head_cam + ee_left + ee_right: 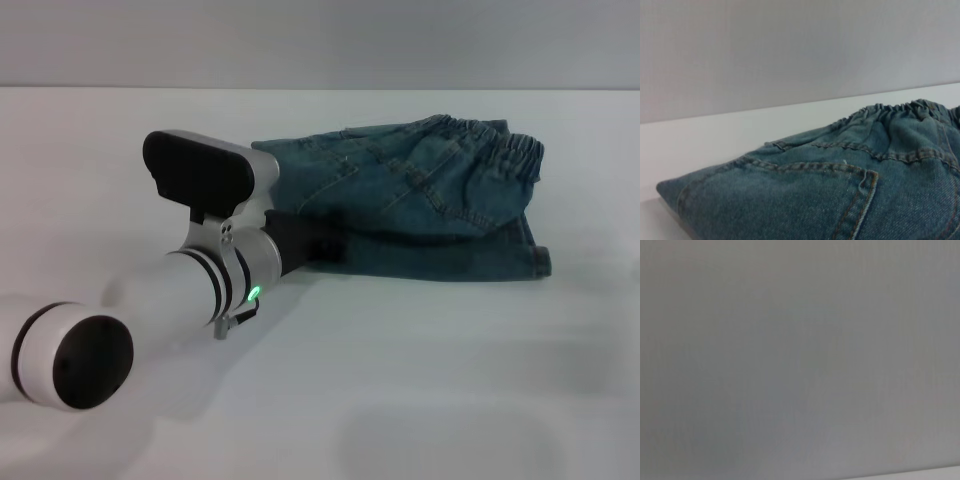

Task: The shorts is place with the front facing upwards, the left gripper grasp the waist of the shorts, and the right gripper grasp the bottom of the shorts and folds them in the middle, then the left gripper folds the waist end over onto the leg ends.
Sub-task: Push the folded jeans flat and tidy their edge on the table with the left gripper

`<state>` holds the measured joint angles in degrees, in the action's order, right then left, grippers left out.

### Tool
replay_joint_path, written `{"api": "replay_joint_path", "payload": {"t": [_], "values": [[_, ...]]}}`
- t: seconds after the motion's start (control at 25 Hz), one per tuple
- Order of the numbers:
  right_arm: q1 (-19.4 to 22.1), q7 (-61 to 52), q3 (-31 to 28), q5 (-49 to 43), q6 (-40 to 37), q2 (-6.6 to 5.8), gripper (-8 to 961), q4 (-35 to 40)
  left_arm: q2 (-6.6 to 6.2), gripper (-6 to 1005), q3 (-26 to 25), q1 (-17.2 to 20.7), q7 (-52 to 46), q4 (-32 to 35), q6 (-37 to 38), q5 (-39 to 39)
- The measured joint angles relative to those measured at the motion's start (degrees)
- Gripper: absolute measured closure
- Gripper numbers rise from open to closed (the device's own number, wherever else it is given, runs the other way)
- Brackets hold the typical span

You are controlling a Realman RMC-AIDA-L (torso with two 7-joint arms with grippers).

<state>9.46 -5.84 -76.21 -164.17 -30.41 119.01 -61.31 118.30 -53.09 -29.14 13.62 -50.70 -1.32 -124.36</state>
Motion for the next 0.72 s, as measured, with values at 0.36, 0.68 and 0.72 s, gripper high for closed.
{"api": "replay_joint_path", "payload": {"t": [0.36,0.68,0.72], "values": [[0.9,0.0,0.1,0.0,0.0,0.07,953,-0.7,-0.01,952,-0.8,-3.2,0.0,2.9,2.2,0.0],[1.2,0.0,0.2,0.0,0.0,0.08,954,-1.1,0.00,944,-1.1,-3.8,0.0,4.2,2.5,0.0],[1.2,0.0,0.2,0.0,0.0,0.08,954,-1.1,-0.04,943,-0.9,-3.4,0.0,3.9,2.3,0.0]]}}
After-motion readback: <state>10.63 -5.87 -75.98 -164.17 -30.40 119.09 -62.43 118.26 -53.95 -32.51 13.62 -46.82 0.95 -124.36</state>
